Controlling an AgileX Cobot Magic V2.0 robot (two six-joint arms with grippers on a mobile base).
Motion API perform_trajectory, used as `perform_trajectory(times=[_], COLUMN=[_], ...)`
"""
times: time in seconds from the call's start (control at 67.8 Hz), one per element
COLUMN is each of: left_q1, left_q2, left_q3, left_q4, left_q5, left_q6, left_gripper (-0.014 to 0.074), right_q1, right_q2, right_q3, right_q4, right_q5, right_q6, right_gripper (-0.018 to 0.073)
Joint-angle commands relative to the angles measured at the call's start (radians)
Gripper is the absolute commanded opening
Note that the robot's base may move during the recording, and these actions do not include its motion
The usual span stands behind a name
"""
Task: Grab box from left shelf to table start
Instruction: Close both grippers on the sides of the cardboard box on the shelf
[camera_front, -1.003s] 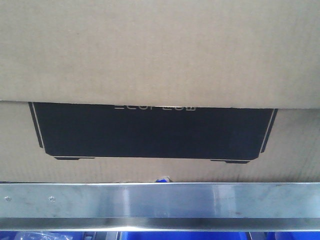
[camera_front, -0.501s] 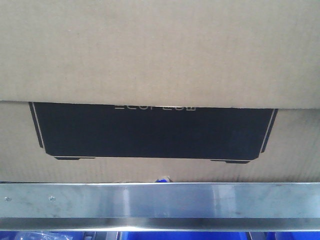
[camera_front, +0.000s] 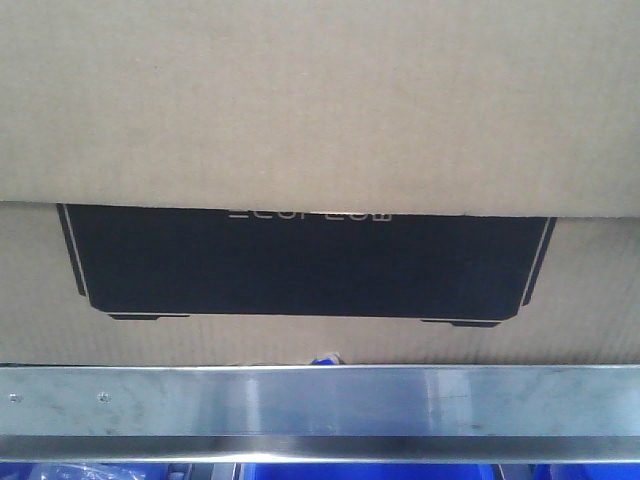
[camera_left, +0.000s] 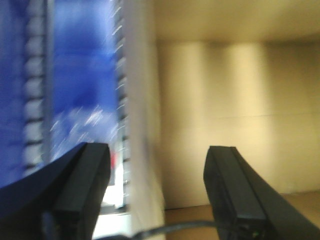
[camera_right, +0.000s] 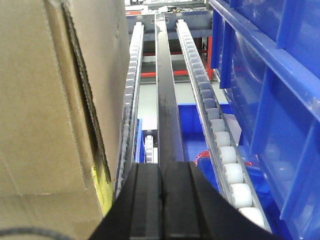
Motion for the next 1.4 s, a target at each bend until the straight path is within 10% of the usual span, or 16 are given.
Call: perform_trajectory(times=[0.0, 0.442, 0.737, 1.386], left_q1=[0.001, 0.001, 0.001, 0.001], left_q2=[0.036, 0.134, 0.134, 0.134], left_q3=[-0.048, -0.049, -0.049, -0.049], left_q4=[0.007, 0.041, 0.041, 0.043], left_q5=[-0.035, 0.003, 0.004, -0.004], left_q6=[-0.012, -0.012, -0.012, -0.012], left_gripper=[0.0317, 0.0317, 0.0317, 0.0317], right_q1=[0.001, 0.001, 0.001, 0.077], right_q2=[-0.006, -0.006, 0.122, 1.015], right_q3=[0.002, -0.151, -0.467, -1.226], right_q4=[-0.011, 0.047, 0.046, 0.045], right_q5=[-0.1, -0.012, 0.233, 0.728], right_q6=[-0.004, -0.003, -0.022, -0.083], right_gripper=[0.0057, 0.0076, 0.0575, 0.057])
